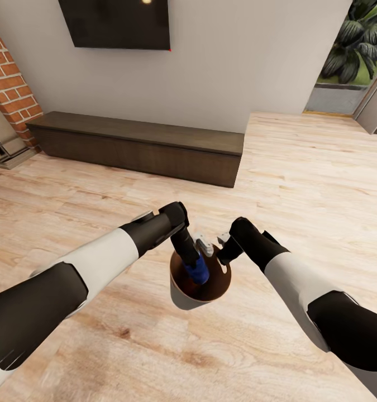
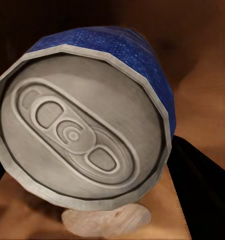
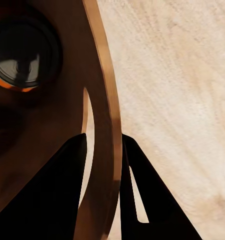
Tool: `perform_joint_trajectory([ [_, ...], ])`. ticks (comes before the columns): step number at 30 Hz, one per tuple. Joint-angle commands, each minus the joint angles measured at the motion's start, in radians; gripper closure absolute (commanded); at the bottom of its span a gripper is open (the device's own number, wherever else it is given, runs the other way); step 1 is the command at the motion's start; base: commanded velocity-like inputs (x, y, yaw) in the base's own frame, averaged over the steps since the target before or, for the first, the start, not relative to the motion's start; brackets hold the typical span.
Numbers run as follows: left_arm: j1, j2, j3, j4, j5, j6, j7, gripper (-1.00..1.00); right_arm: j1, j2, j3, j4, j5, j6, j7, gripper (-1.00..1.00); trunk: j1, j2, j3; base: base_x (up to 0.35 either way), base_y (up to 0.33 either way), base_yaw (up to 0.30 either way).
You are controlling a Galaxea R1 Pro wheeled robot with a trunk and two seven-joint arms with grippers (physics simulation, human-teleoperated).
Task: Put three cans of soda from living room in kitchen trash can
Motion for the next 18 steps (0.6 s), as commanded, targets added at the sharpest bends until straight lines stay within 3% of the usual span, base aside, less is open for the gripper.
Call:
perform_joint_trajectory([
  [1, 0.003, 0.0, 0.0, 0.0, 0.0, 0.0, 0.0, 1.0, -0.001, 0.0, -0.002, 0.0, -0.028, 0.008, 0.007, 1.0, 0.0, 0.0, 0.0, 0.0, 0.0, 0.0],
  [18, 0.014, 0.0, -0.002, 0.0, 0.0, 0.0, -0.001, 1.0, -0.008, 0.0, -0.002, -0.006, -0.031, 0.008, 0.016, 1.0, 0.0, 0.0, 0.0, 0.0, 0.0, 0.0],
])
